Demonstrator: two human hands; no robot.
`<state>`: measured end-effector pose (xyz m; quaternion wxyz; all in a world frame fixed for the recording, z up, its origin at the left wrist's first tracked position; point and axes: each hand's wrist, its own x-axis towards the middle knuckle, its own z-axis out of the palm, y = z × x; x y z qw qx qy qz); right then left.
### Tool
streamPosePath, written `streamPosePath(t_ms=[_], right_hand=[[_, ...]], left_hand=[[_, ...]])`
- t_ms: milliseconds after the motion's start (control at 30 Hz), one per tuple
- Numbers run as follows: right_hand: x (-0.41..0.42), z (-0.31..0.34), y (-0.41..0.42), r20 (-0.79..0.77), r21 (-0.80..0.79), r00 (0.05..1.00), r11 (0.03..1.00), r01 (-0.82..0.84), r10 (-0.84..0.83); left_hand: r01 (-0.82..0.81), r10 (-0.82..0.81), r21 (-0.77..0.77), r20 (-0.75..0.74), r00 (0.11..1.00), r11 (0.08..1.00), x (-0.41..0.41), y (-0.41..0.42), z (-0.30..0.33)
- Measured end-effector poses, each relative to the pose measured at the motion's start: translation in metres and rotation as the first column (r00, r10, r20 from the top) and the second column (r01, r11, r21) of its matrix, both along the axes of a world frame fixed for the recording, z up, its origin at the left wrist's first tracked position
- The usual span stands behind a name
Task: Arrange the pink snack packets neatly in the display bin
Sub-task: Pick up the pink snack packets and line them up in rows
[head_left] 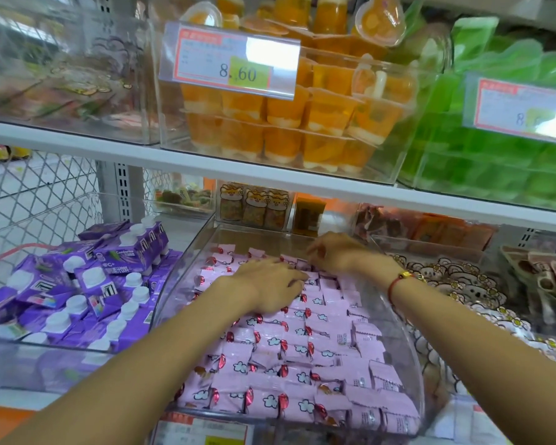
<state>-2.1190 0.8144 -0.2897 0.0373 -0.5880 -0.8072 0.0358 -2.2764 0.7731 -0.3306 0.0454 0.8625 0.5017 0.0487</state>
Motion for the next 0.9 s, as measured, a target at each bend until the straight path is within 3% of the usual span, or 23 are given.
streamPosePath(t_ms=[100,200,367,533,633,700,767,800,867,900], right_hand=[[-0.008,-0.006,0.005,0.057,-0.027,0.998,0.999,0.021,-0.020],[-0.008,-0.007,0.007,-0.007,0.032,0.999,0.999,0.038,-0.038],[0.000,0.006,0.001,-0.344,-0.014,0.938,0.999,0.032,-0.035],[0.003,0.018,-0.010,-0.608,0.113,0.792,0.982,0.151,-0.052],[0.007,0.015,-0.024,-0.810,0.183,0.586,0.932,0.312,-0.037],[0.013,0.013,-0.033,-0.910,0.167,0.414,0.912,0.374,-0.004],[0.016,0.012,-0.041,-0.975,0.048,0.219,0.918,0.394,-0.043],[0.017,0.013,-0.044,-0.991,-0.033,0.111,0.925,0.379,-0.081],[0.015,0.013,-0.049,-0.987,-0.160,-0.076,0.942,0.296,-0.144],[0.013,0.014,-0.052,-0.978,-0.192,-0.126,0.949,0.252,-0.164]], left_hand=[[0.008,-0.008,0.018,0.026,1.000,1.000,0.001,-0.002,0.000],[-0.008,0.003,0.059,0.087,0.996,0.998,0.000,-0.004,-0.001],[-0.025,0.023,0.043,0.051,0.998,0.999,-0.002,-0.003,-0.004],[-0.026,0.026,-0.004,0.034,0.999,1.000,-0.002,-0.001,-0.002],[-0.024,0.053,-0.124,0.238,0.970,0.992,-0.003,-0.003,0.003],[-0.152,0.201,-0.145,0.429,0.881,0.978,-0.003,-0.002,0.012],[-0.329,0.319,-0.071,0.503,0.803,0.942,-0.006,0.000,0.024],[-0.319,0.312,-0.083,0.538,0.783,0.944,-0.007,0.000,0.031],[-0.110,0.221,-0.214,0.610,0.761,0.971,-0.007,-0.003,0.042],[-0.005,0.191,-0.289,0.620,0.761,0.957,-0.006,-0.006,0.047]])
